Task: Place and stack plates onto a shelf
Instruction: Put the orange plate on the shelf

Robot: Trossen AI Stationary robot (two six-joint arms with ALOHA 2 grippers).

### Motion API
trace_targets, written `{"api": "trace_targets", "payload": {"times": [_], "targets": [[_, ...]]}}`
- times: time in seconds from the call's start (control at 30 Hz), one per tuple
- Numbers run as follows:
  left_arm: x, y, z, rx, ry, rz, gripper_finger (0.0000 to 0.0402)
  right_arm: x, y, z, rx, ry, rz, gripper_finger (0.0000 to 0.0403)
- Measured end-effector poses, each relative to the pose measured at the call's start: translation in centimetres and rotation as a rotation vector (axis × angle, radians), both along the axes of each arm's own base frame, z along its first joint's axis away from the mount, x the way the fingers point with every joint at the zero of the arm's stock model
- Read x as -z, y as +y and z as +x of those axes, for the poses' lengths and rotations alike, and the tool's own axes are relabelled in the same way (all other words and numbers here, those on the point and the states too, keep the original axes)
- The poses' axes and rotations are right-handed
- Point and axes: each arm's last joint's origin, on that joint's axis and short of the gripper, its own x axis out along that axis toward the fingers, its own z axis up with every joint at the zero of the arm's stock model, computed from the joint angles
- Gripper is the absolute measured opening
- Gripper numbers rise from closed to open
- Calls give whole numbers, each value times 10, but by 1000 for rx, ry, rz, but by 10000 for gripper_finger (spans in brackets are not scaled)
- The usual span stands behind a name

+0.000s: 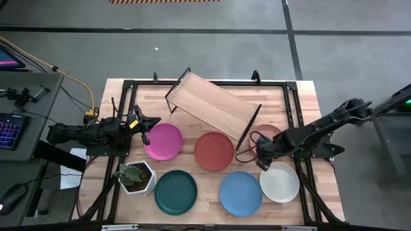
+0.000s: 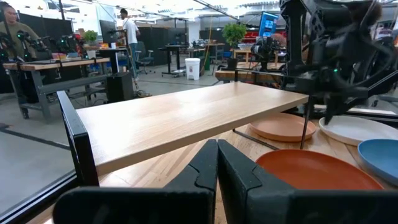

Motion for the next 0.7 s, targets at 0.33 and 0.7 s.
{"api": "trace_targets", "payload": {"times": [0.33, 0.7], "targets": [[0, 0, 0, 0, 0, 0, 0, 30, -4, 5, -87, 88, -14, 213], [0, 0, 0, 0, 0, 0, 0, 44, -2, 10, -103, 164, -41, 93]]}}
